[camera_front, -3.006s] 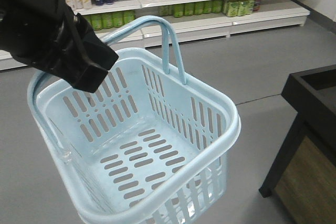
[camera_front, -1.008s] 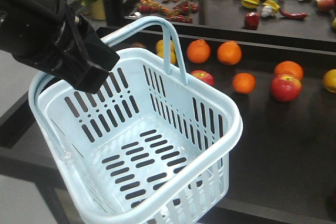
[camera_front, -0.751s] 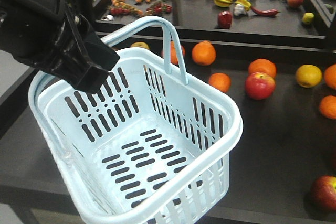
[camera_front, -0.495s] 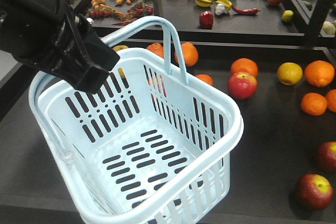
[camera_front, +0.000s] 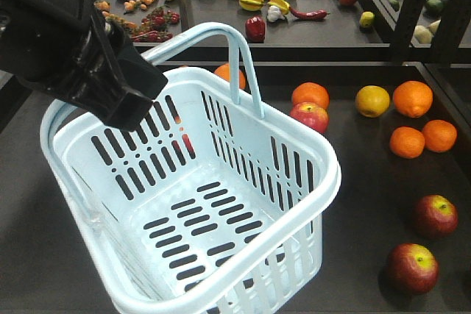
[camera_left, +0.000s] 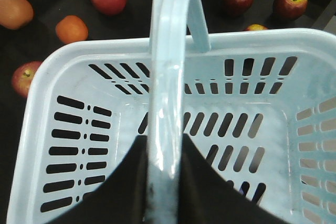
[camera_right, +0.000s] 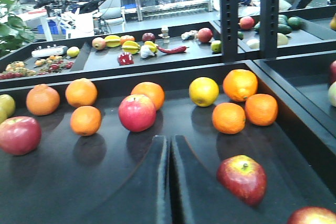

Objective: Pick three apples into basket with both arms
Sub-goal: 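Drive the base up to the fruit table with apples and oranges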

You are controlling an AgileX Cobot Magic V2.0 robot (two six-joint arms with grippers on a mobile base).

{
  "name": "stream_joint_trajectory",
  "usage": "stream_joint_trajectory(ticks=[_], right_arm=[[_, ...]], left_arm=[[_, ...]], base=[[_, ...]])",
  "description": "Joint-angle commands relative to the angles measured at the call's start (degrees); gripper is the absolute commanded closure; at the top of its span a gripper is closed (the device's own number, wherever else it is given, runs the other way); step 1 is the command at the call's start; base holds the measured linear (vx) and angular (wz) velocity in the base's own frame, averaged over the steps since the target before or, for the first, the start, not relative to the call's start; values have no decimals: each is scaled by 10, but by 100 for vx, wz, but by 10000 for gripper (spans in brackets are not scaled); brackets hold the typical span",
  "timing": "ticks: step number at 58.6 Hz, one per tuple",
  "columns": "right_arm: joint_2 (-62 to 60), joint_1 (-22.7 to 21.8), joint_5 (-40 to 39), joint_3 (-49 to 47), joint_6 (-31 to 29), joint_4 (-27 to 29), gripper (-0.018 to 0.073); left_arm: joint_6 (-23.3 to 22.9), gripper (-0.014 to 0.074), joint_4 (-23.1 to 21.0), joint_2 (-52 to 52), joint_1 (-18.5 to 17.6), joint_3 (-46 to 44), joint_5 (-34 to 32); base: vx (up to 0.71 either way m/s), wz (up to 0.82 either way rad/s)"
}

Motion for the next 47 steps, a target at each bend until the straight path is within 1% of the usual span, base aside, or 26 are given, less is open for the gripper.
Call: stream_joint_trajectory(ticks=[1, 47], right_arm=[[-7, -2, -43, 8, -4, -1, 564], [-7, -2, -43, 8, -4, -1, 564]], left_arm=[[-7, 602, -7, -15, 1, -16, -24], [-7, 602, -7, -15, 1, -16, -24]], base=[[4, -11], [6, -9]])
